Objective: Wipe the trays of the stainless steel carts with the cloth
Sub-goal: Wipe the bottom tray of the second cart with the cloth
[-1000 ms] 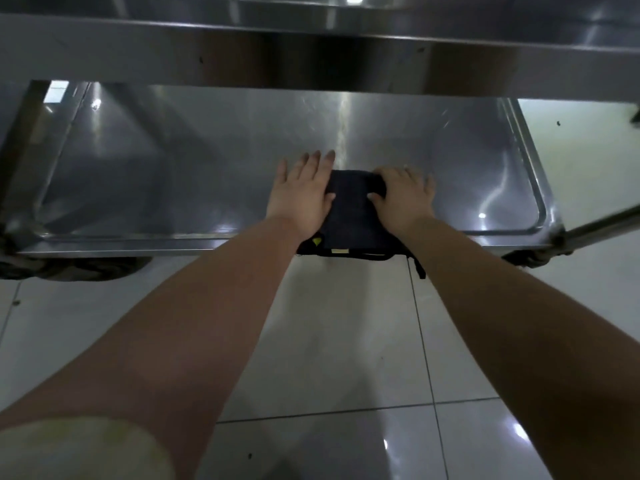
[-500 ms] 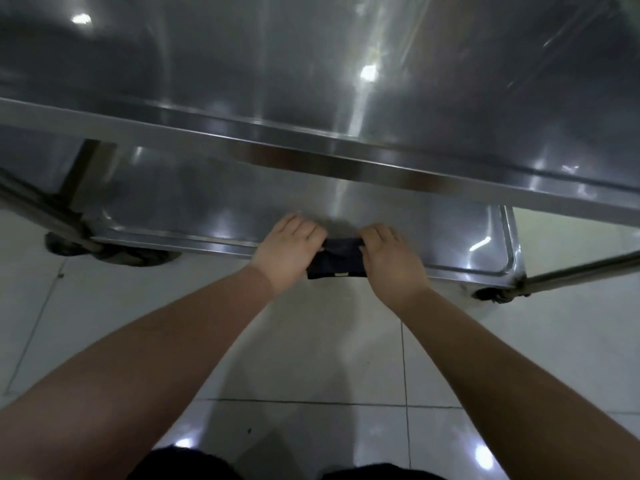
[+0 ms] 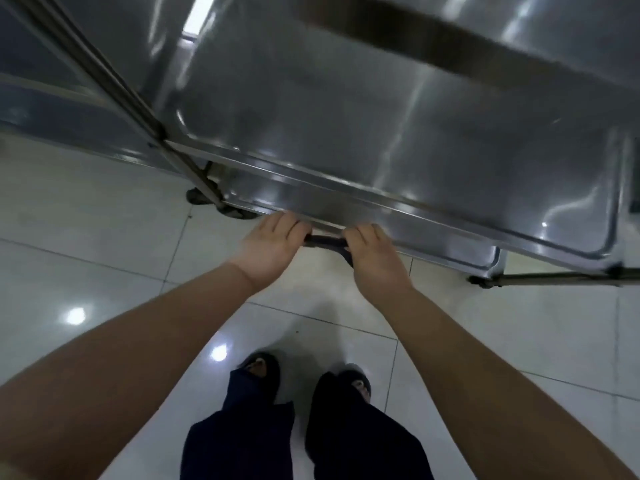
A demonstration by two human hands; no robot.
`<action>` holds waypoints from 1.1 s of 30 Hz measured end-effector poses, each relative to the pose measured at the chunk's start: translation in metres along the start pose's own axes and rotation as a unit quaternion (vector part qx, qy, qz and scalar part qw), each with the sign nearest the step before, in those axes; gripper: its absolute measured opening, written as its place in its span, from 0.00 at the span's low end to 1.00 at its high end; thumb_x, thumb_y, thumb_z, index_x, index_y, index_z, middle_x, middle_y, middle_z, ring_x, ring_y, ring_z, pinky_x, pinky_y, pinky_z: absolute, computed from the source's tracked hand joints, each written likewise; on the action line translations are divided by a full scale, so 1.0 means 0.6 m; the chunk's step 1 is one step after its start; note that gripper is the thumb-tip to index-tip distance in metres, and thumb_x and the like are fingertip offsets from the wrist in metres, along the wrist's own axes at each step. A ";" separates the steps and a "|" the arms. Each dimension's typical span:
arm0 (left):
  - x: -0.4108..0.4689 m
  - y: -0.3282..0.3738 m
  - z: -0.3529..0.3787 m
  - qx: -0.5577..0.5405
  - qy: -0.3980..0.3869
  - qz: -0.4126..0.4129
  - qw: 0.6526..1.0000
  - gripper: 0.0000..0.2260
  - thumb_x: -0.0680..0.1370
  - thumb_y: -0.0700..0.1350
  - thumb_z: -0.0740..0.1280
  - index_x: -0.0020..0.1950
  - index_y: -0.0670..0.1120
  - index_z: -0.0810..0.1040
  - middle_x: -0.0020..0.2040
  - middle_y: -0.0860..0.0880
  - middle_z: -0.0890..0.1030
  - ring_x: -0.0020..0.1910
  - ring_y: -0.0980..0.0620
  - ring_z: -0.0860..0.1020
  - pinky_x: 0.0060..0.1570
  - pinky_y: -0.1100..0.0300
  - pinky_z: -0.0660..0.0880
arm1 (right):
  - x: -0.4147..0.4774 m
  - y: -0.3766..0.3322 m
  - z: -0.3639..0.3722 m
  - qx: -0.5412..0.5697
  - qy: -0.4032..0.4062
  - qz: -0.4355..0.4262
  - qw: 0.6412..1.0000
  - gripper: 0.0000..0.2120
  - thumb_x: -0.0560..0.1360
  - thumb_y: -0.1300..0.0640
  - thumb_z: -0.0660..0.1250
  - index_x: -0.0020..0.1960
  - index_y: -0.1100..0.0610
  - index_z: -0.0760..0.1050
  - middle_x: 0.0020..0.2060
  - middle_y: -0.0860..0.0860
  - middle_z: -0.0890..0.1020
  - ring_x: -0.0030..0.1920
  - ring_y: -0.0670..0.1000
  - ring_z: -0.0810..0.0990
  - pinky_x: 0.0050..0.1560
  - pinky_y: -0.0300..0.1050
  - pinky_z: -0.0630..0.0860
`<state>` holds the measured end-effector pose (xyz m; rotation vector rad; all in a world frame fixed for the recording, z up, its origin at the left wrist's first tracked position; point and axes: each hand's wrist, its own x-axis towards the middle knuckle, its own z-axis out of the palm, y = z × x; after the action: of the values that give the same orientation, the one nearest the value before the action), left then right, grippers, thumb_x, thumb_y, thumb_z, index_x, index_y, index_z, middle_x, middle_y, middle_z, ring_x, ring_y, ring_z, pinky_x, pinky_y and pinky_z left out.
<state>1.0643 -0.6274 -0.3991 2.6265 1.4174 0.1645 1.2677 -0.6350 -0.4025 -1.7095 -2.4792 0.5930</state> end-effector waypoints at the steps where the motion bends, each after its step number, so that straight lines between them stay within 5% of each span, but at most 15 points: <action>1: -0.019 0.005 -0.045 0.001 0.001 -0.005 1.000 0.08 0.71 0.33 0.70 0.49 0.35 0.81 0.43 0.37 0.80 0.40 0.37 0.80 0.44 0.48 0.79 | -0.010 -0.029 -0.035 -0.002 0.003 -0.012 1.000 0.18 0.68 0.76 0.65 0.56 0.65 0.75 0.51 0.61 0.77 0.50 0.63 0.74 0.52 0.56 0.74; 4: -0.078 0.023 -0.193 -0.006 -0.010 -0.046 0.999 0.13 0.74 0.39 0.59 0.49 0.37 0.81 0.43 0.38 0.79 0.40 0.38 0.80 0.43 0.48 0.80 | -0.043 -0.123 -0.152 -0.010 0.002 -0.047 0.999 0.17 0.68 0.75 0.65 0.55 0.63 0.76 0.49 0.59 0.77 0.48 0.61 0.74 0.52 0.55 0.75; 6: -0.114 0.037 -0.295 0.004 -0.004 -0.078 0.997 0.09 0.71 0.35 0.68 0.50 0.37 0.81 0.43 0.38 0.80 0.40 0.37 0.80 0.44 0.47 0.79 | -0.061 -0.183 -0.233 -0.016 0.011 -0.083 0.996 0.16 0.68 0.75 0.65 0.53 0.64 0.76 0.47 0.59 0.78 0.45 0.60 0.75 0.49 0.54 0.75; 11: -0.187 0.060 -0.557 0.004 -0.023 -0.201 0.979 0.27 0.60 0.32 0.80 0.58 0.36 0.79 0.49 0.37 0.79 0.47 0.35 0.79 0.48 0.45 0.77 | -0.077 -0.344 -0.439 -0.092 0.028 -0.156 0.983 0.15 0.72 0.68 0.62 0.58 0.63 0.74 0.51 0.60 0.77 0.51 0.61 0.75 0.53 0.53 0.72; 14: -0.232 0.054 -0.675 0.039 0.014 -0.225 0.973 0.26 0.67 0.35 0.76 0.64 0.38 0.75 0.57 0.38 0.77 0.55 0.37 0.75 0.57 0.46 0.73 | -0.062 -0.430 -0.538 -0.130 0.048 -0.216 0.967 0.17 0.73 0.65 0.56 0.62 0.62 0.70 0.54 0.58 0.74 0.54 0.60 0.73 0.55 0.51 0.70; 17: -0.287 0.040 -0.770 0.091 0.035 -0.261 0.960 0.19 0.77 0.43 0.65 0.68 0.42 0.71 0.62 0.42 0.73 0.62 0.42 0.70 0.65 0.51 0.66 | -0.033 -0.519 -0.611 -0.165 0.063 -0.295 0.939 0.19 0.74 0.60 0.64 0.64 0.59 0.66 0.57 0.55 0.71 0.58 0.57 0.71 0.58 0.48 0.68; 19: -0.324 0.028 -0.830 0.149 0.051 -0.294 0.943 0.18 0.79 0.44 0.59 0.68 0.43 0.70 0.63 0.43 0.72 0.63 0.42 0.70 0.66 0.51 0.65 | -0.016 -0.582 -0.648 -0.174 0.088 -0.318 0.928 0.16 0.76 0.61 0.61 0.63 0.59 0.65 0.58 0.55 0.72 0.58 0.56 0.71 0.59 0.47 0.68; 23: -0.393 -0.005 -0.930 0.218 0.135 -0.336 0.907 0.09 0.73 0.37 0.72 0.52 0.36 0.78 0.47 0.37 0.78 0.46 0.35 0.78 0.50 0.45 0.76 | 0.006 -0.703 -0.686 -0.183 0.126 -0.355 0.908 0.12 0.78 0.64 0.54 0.62 0.58 0.65 0.57 0.56 0.71 0.58 0.57 0.70 0.58 0.48 0.67; 27: -0.464 -0.057 -0.993 0.232 0.167 -0.371 0.884 0.08 0.71 0.35 0.75 0.47 0.35 0.79 0.43 0.36 0.78 0.41 0.36 0.78 0.44 0.47 0.79 | 0.035 -0.835 -0.698 -0.186 0.166 -0.369 0.895 0.12 0.80 0.63 0.56 0.62 0.60 0.67 0.57 0.57 0.72 0.58 0.59 0.71 0.57 0.50 0.66; 33: -0.580 -0.233 -1.102 0.251 0.215 -0.374 0.866 0.13 0.81 0.42 0.58 0.62 0.38 0.74 0.58 0.38 0.74 0.58 0.38 0.71 0.62 0.49 0.66 | 0.114 -1.053 -0.729 -0.194 0.231 -0.398 0.866 0.10 0.77 0.63 0.62 0.59 0.59 0.69 0.54 0.57 0.74 0.55 0.58 0.72 0.52 0.47 0.66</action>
<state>0.6481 -0.7893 0.2160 2.1943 2.8566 0.3302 0.8026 -0.6472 0.2125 -0.5977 -2.6746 -0.3739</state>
